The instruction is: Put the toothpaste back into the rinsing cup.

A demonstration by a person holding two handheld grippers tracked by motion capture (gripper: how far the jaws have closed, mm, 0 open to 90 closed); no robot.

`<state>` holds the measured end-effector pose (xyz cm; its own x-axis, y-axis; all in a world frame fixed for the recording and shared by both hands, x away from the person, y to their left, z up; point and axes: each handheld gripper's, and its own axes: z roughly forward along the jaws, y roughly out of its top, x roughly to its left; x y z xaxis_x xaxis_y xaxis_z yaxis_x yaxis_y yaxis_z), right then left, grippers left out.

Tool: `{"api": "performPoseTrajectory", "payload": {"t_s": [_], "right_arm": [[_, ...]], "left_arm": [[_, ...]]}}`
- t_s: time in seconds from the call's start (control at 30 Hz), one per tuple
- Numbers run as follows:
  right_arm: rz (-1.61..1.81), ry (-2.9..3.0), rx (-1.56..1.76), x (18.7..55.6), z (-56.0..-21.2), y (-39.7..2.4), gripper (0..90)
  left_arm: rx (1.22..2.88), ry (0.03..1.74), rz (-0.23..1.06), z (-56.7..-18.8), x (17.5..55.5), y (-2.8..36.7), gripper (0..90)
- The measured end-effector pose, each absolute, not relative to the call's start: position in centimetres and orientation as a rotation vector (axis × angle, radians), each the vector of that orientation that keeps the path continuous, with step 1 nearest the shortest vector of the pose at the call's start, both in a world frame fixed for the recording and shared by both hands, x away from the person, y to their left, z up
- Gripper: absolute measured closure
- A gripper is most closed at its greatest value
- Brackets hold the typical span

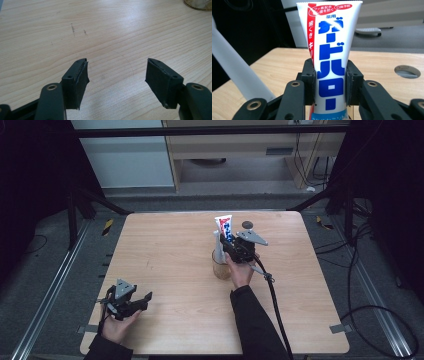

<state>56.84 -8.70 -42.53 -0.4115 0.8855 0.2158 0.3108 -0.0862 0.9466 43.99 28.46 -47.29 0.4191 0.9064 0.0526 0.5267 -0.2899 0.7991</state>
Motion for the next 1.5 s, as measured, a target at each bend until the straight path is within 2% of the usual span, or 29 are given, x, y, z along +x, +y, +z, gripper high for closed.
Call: {"api": "performPoseTrajectory", "payload": {"t_s": [1.5], "right_arm": [[1.254, 2.034, 1.271, 54.9, -42.9, -9.8, 57.2]], "left_arm": [[1.96, 1.214, 0.672, -47.3, 43.9, 28.4, 33.7]]}}
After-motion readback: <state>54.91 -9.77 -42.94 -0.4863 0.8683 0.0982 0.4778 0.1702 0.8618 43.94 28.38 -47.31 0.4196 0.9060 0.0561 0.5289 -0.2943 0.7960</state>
